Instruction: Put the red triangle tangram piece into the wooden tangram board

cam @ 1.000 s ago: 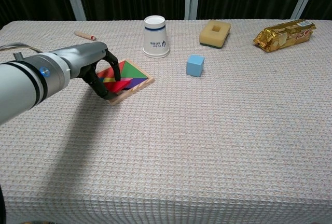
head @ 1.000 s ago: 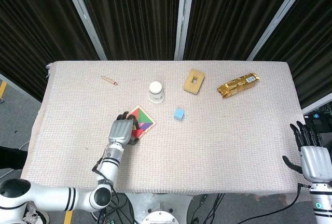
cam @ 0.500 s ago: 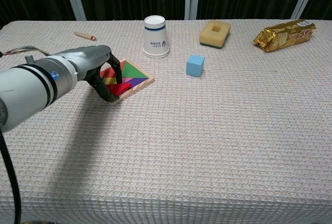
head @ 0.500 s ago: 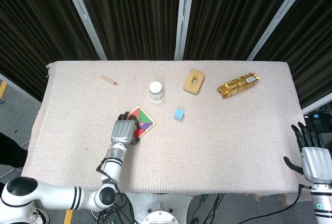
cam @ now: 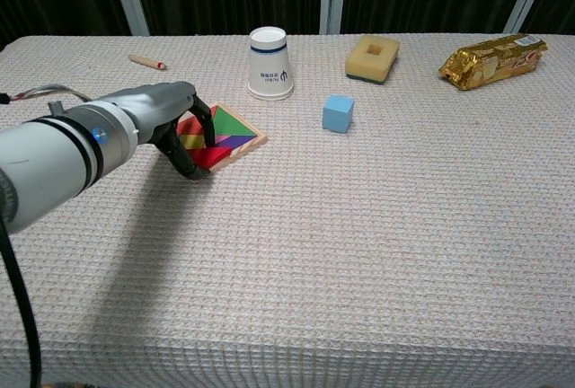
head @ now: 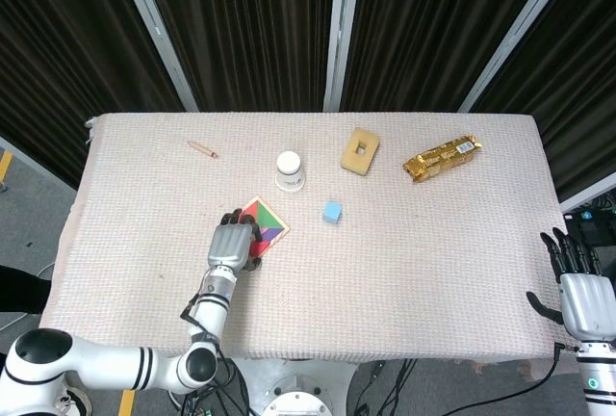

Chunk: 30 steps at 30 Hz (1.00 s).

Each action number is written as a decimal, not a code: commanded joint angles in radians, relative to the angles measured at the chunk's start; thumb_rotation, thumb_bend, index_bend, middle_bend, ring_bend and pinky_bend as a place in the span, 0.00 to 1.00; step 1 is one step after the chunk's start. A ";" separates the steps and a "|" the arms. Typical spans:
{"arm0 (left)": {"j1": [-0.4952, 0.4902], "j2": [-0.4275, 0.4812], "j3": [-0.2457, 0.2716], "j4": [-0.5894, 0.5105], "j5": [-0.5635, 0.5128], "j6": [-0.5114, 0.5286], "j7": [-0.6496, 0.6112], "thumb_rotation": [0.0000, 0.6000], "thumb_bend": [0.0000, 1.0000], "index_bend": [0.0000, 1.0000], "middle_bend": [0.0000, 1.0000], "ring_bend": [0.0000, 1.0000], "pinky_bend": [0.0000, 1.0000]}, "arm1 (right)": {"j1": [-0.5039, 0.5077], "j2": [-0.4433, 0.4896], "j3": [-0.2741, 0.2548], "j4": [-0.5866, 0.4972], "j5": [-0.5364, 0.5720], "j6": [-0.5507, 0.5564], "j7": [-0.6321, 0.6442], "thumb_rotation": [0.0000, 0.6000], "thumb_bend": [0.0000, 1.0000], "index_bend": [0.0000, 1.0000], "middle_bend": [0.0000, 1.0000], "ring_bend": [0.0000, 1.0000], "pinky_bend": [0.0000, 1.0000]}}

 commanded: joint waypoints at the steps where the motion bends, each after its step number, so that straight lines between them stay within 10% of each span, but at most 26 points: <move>1: 0.002 0.003 0.001 -0.003 0.002 -0.006 -0.007 1.00 0.31 0.48 0.20 0.03 0.10 | 0.000 0.000 0.000 0.000 0.000 0.000 0.000 1.00 0.12 0.00 0.00 0.00 0.00; 30: 0.001 0.018 0.002 -0.058 0.044 0.033 -0.017 1.00 0.31 0.22 0.18 0.03 0.10 | 0.000 0.007 0.002 -0.009 0.001 0.002 -0.007 1.00 0.12 0.00 0.00 0.00 0.00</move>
